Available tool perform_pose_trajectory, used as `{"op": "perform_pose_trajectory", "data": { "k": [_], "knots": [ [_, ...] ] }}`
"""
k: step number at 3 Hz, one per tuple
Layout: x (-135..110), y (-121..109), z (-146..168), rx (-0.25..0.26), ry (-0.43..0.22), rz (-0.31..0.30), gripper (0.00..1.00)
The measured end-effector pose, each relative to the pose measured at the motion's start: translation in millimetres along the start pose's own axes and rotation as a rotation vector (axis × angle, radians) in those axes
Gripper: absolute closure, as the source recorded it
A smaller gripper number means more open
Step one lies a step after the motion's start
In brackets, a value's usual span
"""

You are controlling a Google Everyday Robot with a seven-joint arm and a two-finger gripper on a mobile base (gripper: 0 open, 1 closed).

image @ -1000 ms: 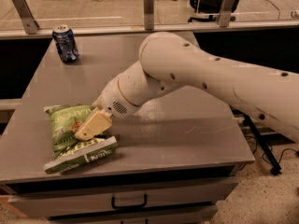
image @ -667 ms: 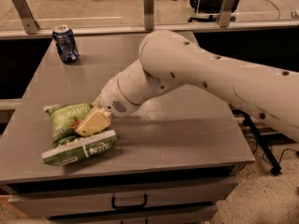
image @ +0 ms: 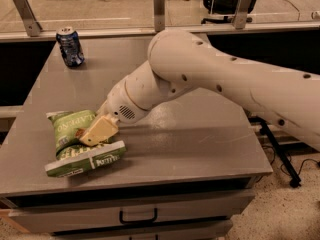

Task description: Move green jalapeno chip bag near rxbar chocolate

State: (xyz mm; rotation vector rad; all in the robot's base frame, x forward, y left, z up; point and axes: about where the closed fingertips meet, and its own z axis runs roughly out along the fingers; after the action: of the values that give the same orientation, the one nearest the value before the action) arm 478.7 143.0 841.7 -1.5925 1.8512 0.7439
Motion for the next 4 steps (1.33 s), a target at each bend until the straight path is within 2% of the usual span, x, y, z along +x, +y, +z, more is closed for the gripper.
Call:
{"op": "perform_pose_trajectory", "data": {
  "k": [1, 2, 3, 4],
  "knots": [
    [0.0, 0.0, -0.1, 0.000, 0.000, 0.000, 1.00],
    [-17.9, -20.9, -66.6, 0.117, 0.011, -0.060, 1.00],
    [-47.3, -41.7, -167.6, 0.290, 0.019, -0.148, 1.00],
    [-61.6, -43.5, -180.4, 0.313, -0.003, -0.162, 1.00]
  ]
}}
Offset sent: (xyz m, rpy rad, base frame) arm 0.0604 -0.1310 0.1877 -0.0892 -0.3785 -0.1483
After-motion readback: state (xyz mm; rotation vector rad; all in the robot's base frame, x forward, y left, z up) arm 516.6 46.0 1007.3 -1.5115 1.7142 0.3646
